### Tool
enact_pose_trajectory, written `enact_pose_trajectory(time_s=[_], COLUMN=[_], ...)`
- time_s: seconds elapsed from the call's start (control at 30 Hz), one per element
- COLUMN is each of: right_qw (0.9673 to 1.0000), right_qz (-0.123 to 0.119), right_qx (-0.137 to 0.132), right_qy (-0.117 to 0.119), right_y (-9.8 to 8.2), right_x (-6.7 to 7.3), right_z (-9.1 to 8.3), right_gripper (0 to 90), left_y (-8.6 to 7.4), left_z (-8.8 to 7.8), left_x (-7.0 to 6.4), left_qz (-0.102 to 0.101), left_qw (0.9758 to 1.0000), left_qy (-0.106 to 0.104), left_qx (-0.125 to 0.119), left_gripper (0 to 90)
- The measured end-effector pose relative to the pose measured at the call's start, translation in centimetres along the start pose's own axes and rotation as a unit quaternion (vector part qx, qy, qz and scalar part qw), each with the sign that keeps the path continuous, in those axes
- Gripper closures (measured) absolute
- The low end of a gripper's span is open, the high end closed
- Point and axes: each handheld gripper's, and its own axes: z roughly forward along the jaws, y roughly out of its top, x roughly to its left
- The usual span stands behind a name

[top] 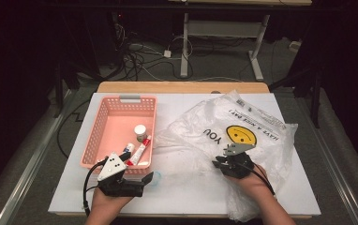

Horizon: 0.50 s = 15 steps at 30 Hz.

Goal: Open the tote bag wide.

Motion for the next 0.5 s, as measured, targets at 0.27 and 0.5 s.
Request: enact_pose_trajectory(time_s=[0.27, 0.5], right_qw=[1.0000, 0.9995], right_qz=[0.001, 0.013], right_qx=[-0.004, -0.030], right_qy=[-0.007, -0.004], right_y=[-0.10, -0.19], right_x=[-0.17, -0.51], right_z=[-0.03, -0.62], right_gripper=[86.9, 89.9], left_y=[-0.11, -0.16], left_z=[0.05, 0.12], left_x=[0.23, 0.33], left_qz=[-0.006, -0.010], left_qw=[1.0000, 0.9999], left_qy=[0.002, 0.000], left_qx=[0.001, 0.005], left_gripper=[0.0, 0.0])
